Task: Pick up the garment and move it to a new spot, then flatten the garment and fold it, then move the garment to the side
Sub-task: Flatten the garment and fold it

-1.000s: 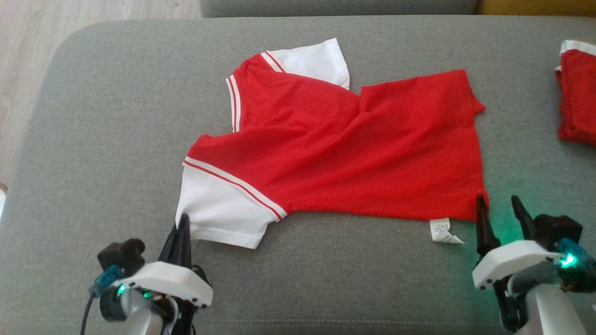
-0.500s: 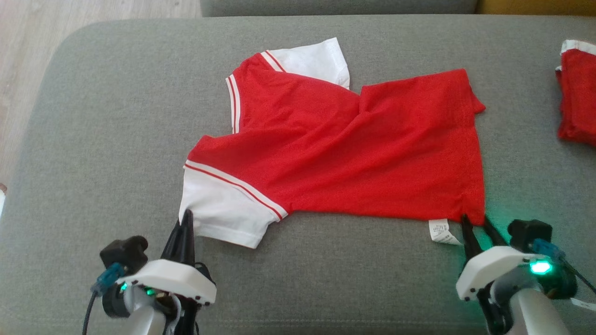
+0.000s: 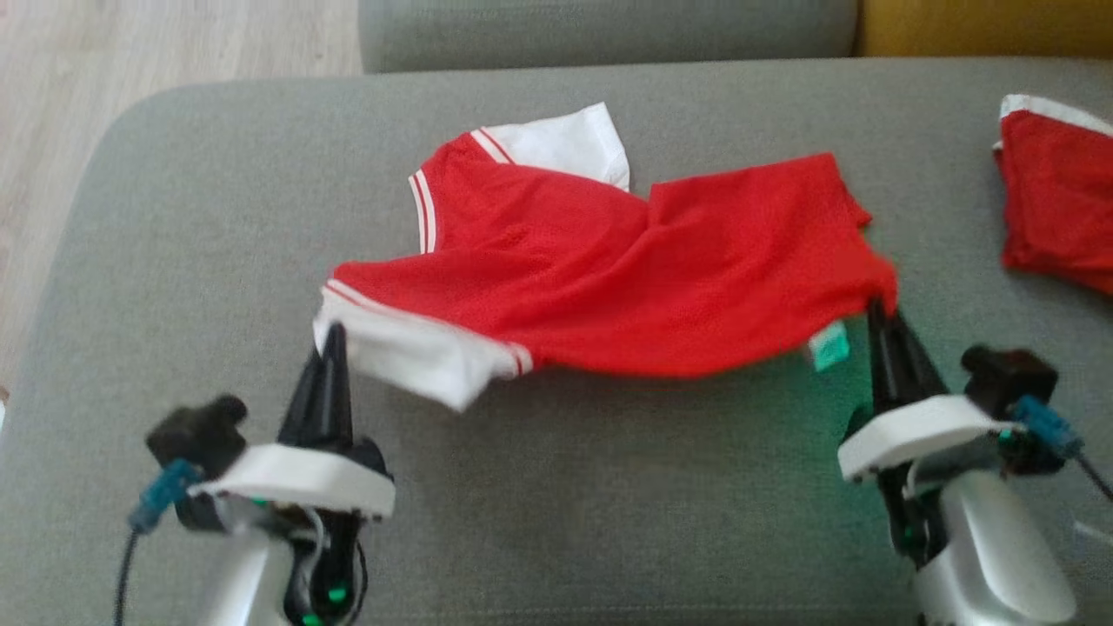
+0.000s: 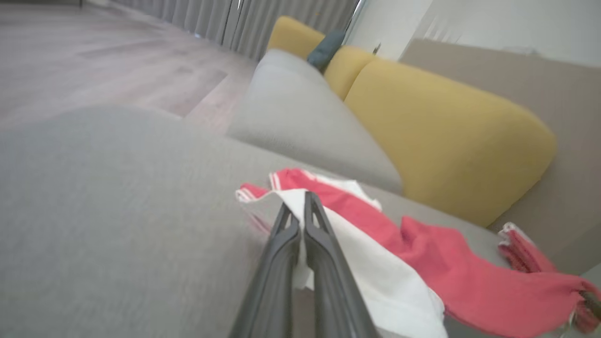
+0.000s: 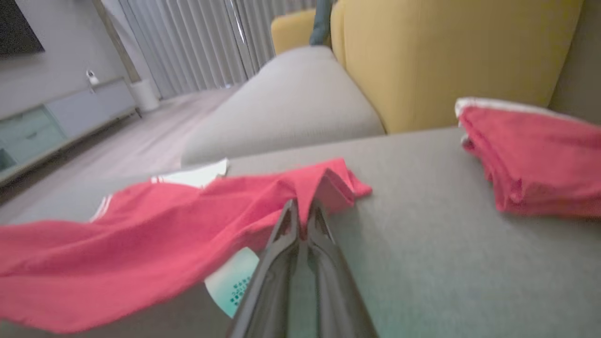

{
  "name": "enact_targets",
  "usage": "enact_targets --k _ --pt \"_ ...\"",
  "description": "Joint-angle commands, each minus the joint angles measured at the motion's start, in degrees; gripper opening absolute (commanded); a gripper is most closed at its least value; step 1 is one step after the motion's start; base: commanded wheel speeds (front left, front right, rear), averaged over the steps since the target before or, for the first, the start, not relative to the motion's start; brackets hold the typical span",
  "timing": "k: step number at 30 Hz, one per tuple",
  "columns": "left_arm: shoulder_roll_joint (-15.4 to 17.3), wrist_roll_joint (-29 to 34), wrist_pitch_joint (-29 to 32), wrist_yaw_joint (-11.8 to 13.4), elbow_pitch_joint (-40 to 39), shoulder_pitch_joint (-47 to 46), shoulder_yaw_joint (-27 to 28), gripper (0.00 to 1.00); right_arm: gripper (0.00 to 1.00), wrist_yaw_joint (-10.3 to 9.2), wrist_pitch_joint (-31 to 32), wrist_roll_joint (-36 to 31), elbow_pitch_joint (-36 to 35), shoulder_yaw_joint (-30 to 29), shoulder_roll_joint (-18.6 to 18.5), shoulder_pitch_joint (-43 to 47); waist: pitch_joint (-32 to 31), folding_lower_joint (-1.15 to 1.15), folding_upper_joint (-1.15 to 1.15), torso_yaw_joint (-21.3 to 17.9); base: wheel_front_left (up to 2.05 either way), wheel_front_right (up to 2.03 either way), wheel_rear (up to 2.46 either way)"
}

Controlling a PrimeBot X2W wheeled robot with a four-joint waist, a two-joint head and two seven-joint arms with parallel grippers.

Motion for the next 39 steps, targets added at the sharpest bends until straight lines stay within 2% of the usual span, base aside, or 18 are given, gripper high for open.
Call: enact_targets --k 1,5,10,21,25,29,32,35,39 --pt "0.87 -0.60 -0.93 -0.69 -5.07 -3.92 2.85 0.00 0.00 0.37 -1.86 1.08 -4.17 1.63 -0.25 -2.80 -1.71 0.00 0.00 -0.67 0.00 0.00 0.00" --pt "1.71 -0.22 -0.98 -1.00 -10.39 -5.19 3.52 0.00 0.00 0.37 -2.85 1.43 -9.06 1.79 -0.25 -3.58 -3.29 0.00 0.00 -1.07 0.00 0.00 0.00" --pt "4.11 1.48 1.01 -0.82 -20.78 -8.35 3.49 0.00 0.00 0.37 -1.98 1.05 -20.46 0.91 -0.25 -3.47 -5.45 0.00 0.00 -1.43 0.00 0.00 0.00" --pt "10.35 7.06 12.69 -0.16 -45.23 -21.72 2.59 0.00 0.00 0.37 4.40 -1.10 -53.01 -3.17 -0.25 -1.86 -6.51 0.00 0.00 -2.24 0.00 0.00 0.00" --pt "11.77 7.57 16.27 -0.30 -47.05 -26.05 2.89 0.00 0.00 0.37 7.22 -1.63 -58.82 -4.86 -0.25 -1.98 -4.90 0.00 0.00 -2.29 0.00 0.00 0.00" --pt "12.59 6.82 18.16 -0.92 -44.20 -29.32 3.25 0.00 0.00 0.37 9.07 -1.91 -58.62 -5.78 -0.25 -3.17 -2.02 0.00 0.00 -2.00 0.00 0.00 0.00" --pt "13.39 5.95 19.01 -2.02 -39.65 -32.44 3.62 0.00 0.00 0.37 9.81 -1.30 -55.29 -4.98 -0.71 -5.78 1.04 0.00 0.00 -1.83 0.00 0.00 0.00" --pt "14.05 5.71 19.57 -3.53 -33.35 -37.78 3.49 0.00 0.00 0.37 9.80 -0.99 -49.48 -4.38 -1.81 -11.62 4.84 0.00 0.00 -1.75 0.00 0.00 0.00" --pt "15.06 8.50 19.72 -5.29 -22.17 -48.63 1.91 0.00 0.00 0.37 6.82 -3.76 -38.61 -3.20 -3.06 -24.80 9.77 0.00 0.00 -2.04 0.00 0.00 0.00"
